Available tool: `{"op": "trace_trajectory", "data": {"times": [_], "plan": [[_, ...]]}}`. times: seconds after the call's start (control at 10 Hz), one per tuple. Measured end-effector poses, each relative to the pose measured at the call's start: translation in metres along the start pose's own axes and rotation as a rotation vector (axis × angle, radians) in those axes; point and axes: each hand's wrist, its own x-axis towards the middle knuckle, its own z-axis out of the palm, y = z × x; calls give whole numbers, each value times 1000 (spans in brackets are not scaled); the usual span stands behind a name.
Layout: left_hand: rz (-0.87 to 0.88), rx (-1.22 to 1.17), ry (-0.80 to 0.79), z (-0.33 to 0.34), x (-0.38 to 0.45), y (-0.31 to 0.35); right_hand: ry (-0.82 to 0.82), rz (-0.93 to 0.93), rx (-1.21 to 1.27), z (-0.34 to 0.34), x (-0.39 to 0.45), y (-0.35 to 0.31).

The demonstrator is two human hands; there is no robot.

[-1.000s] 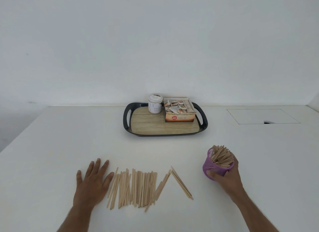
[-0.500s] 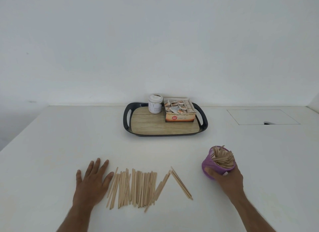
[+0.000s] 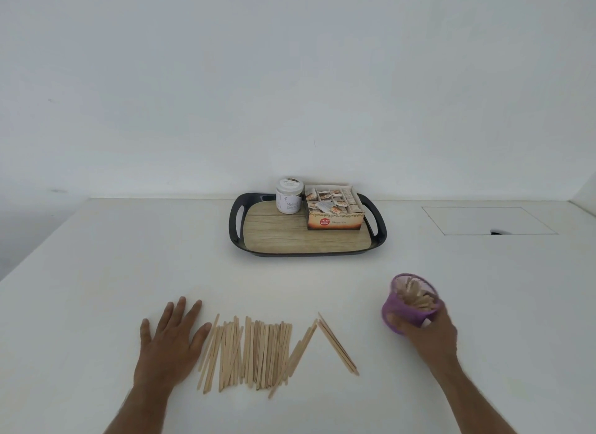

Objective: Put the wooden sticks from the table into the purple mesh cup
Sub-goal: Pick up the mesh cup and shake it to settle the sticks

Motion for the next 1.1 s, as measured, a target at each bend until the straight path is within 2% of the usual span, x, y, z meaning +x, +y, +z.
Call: {"op": "trace_trajectory", "data": {"times": [0.1,0.2,0.4,0.5,0.6,0.7,0.9,1.0,1.1], "plan": [[0,-3,3,0,-1,0,111,31,19,-1,0,-2],[5,-7,7,0,0,0,-101,-44,-14,1,-4,3],[0,-7,13,0,-1,-1,93,11,25,-3,-9,1],[0,4,9,0,0,-1,10,-7,5,-6,-8,3],[-1,1,2,0,-2,1,171,56,41,-14,-7,-1],[0,-13,9,-3,-2,2,43,0,-6,-13,-11,-1],[-2,-4,-5,-4,-4,3,114,5,2,-14,-14,-2],[-5,1,-4,-6,-3,3,38,-27,-34,-12,-14,-1],[-4,-1,-5,-4,-4,3,31,-33,-43,-13,-14,-2]]}}
